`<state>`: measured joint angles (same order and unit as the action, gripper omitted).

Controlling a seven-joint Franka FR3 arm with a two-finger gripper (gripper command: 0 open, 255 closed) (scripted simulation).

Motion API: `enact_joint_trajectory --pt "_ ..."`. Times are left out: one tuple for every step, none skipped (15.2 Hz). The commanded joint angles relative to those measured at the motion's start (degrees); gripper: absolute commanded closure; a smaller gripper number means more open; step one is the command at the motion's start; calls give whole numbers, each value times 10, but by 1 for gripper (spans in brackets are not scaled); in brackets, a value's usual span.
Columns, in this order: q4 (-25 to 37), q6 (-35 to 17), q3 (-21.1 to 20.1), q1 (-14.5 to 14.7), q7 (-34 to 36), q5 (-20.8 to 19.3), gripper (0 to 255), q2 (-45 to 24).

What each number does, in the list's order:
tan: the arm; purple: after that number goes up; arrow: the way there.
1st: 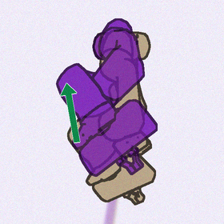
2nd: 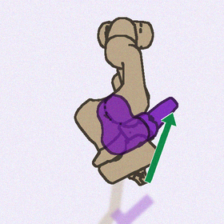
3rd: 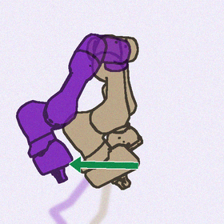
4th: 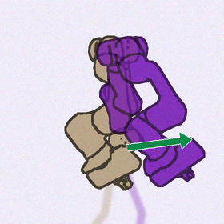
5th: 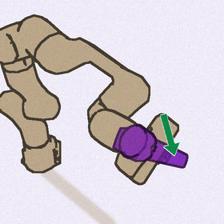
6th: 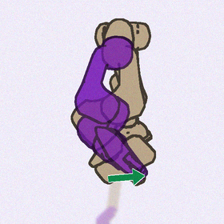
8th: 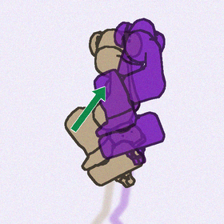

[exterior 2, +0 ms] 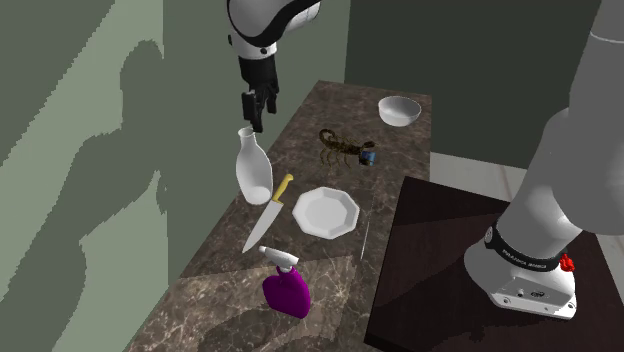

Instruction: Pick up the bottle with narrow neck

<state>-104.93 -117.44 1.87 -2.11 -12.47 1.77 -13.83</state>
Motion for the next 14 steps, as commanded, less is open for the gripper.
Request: enact_joint_trajectory --pt "42 -3 0 1 0 -3 0 -47" --pt "64 -3 0 0 -1 -4 0 -71" --pt "87 -2 0 0 -1 -5 0 -94" --pt "106 -1 1 0 -2 -6 0 -113" --pt "103 -7 1 0 -2 -6 0 -116" --pt "100 -13 0 0 -2 -5 0 -120" --pt "97 -20 0 0 -2 -5 0 -123" --pt "94 -26 0 -1 -2 -5 0 -126" --pt "91 -32 0 -1 -3 -5 0 -130" --pt "88 -38 0 -1 -3 -5 0 -133" --pt "86 -44 0 -1 -3 -5 0 -137" --pt "84 -48 0 -1 -3 -5 0 -139" --pt "85 -48 0 -1 -3 -5 0 -139" --pt "83 -49 0 -1 -3 -5 255 -138"
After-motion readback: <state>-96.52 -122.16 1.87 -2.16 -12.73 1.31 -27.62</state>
